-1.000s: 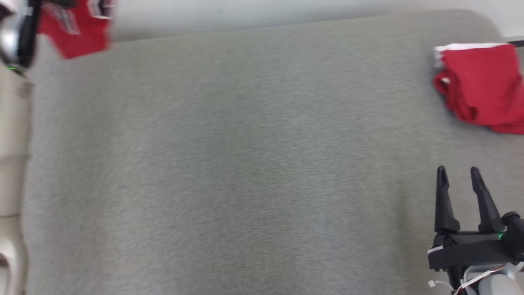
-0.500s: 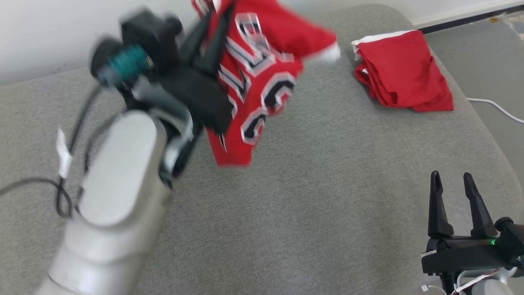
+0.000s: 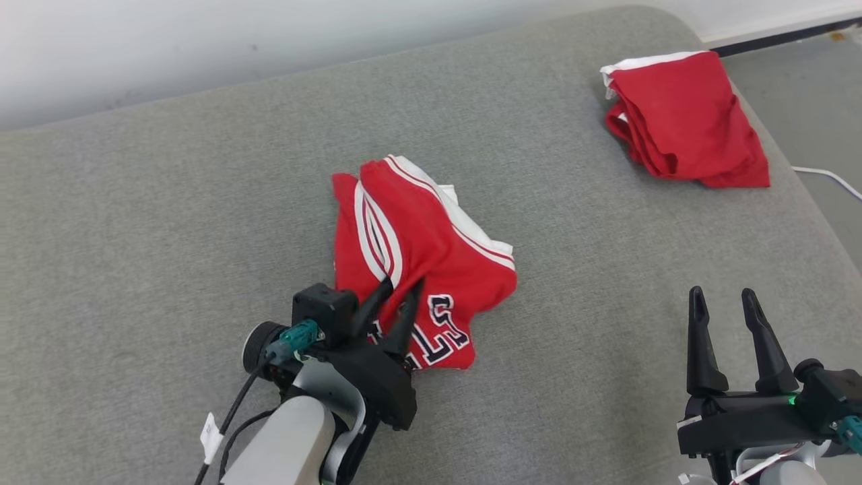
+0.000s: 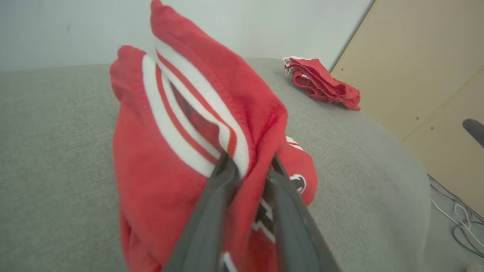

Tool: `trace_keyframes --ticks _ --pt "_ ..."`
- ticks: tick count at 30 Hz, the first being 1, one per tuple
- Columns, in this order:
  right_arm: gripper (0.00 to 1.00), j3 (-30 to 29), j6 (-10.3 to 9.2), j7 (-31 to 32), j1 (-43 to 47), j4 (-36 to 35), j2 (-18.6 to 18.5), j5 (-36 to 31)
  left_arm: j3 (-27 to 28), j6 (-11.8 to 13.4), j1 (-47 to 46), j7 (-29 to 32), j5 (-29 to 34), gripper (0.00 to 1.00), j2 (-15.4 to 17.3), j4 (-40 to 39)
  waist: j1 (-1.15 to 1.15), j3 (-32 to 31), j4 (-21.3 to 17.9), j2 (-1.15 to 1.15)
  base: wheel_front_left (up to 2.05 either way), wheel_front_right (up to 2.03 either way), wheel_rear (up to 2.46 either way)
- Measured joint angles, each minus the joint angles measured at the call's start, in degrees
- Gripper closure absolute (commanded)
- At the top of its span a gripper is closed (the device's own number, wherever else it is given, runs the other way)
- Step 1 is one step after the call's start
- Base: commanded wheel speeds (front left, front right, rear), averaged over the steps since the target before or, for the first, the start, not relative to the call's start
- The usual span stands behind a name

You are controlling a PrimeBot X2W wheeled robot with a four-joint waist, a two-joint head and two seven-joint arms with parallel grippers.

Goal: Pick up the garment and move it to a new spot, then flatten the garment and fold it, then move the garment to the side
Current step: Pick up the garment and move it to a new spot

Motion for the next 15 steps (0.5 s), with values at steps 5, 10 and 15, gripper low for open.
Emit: trace_keyframes --ticks 5,10,15 --pt "0.00 -0.1 0.00 0.0 0.3 0.4 -0.7 0.0 -0.2 -0.3 -0.3 -3.9 0.1 0.00 -0.2 -0.9 0.00 -1.0 2.1 0.00 0.00 0.00 0.00" --pt "0.00 -0.1 0.00 0.0 1.6 0.5 -1.4 -0.1 2.9 1.1 -0.7 -7.6 0.8 0.00 2.4 -3.3 0.00 -3.0 4.6 0.00 0.00 0.00 0.00" --pt "0.00 0.3 0.00 0.0 3.0 0.5 -2.0 -0.3 7.4 2.3 2.4 -9.1 1.0 0.00 6.4 -6.6 0.00 -5.3 7.5 -0.01 0.00 0.00 0.00"
